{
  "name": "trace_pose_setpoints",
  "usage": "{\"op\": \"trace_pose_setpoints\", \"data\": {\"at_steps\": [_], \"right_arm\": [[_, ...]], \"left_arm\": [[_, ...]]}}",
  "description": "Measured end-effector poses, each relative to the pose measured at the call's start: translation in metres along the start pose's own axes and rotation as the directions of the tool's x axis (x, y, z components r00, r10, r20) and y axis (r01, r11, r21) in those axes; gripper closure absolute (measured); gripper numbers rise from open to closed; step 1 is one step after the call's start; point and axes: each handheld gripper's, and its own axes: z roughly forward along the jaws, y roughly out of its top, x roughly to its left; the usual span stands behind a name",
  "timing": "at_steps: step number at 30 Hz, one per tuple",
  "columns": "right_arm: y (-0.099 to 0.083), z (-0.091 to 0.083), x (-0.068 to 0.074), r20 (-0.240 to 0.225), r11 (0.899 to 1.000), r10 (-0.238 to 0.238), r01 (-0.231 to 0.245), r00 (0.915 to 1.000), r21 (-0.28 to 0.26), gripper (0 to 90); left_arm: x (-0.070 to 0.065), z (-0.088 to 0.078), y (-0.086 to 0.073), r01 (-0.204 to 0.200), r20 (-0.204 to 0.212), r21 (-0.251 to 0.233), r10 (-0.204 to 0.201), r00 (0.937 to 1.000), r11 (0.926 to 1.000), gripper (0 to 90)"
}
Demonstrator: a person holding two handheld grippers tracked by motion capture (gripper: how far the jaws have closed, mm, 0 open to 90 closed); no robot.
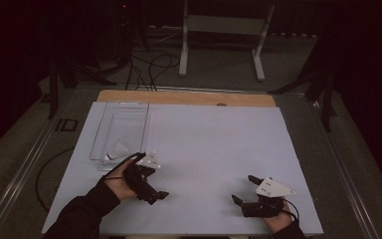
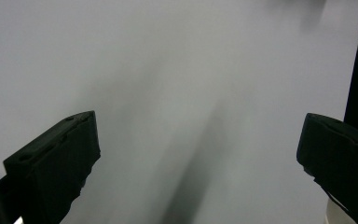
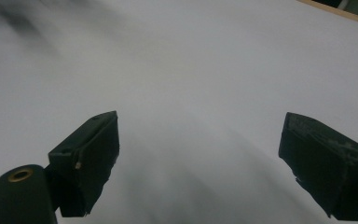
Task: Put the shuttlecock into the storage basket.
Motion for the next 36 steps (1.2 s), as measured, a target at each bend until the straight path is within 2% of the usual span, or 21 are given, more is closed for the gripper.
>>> {"op": "trace_pose_setpoints", "data": {"at_steps": [12, 21, 27, 33, 36], "right_arm": [[0.0, 0.001, 0.001, 0.001, 1.0, -0.001, 0.001, 1.0, 0.001, 12.2], [0.0, 0.001, 0.001, 0.002, 1.0, 0.0, 0.0, 1.0, 0.008, 12.2], [0.0, 0.001, 0.0, 0.0, 1.0, 0.002, -0.002, 1.0, 0.006, 12.2], [0.0, 0.002, 0.001, -0.002, 1.0, -0.002, 0.002, 1.0, 0.01, 12.2], [0.0, 0.002, 0.0, -0.002, 1.0, -0.001, 0.001, 1.0, 0.009, 12.2]], "left_arm": [[-0.004, -0.009, -0.026, 0.017, -0.026, -0.026, -0.018, 0.9995, 0.9995, 0.0], [-0.006, -0.011, -0.036, 0.022, -0.016, -0.052, -0.023, 0.9996, 0.9984, 0.0], [-0.006, -0.012, -0.045, 0.026, -0.03, -0.077, -0.028, 0.9992, 0.9967, 0.0], [-0.006, -0.014, -0.057, 0.065, -0.049, -0.094, -0.07, 0.9963, 0.9935, 0.0], [-0.007, -0.018, -0.063, 0.075, -0.063, -0.134, -0.084, 0.9945, 0.9882, 0.0]]}}
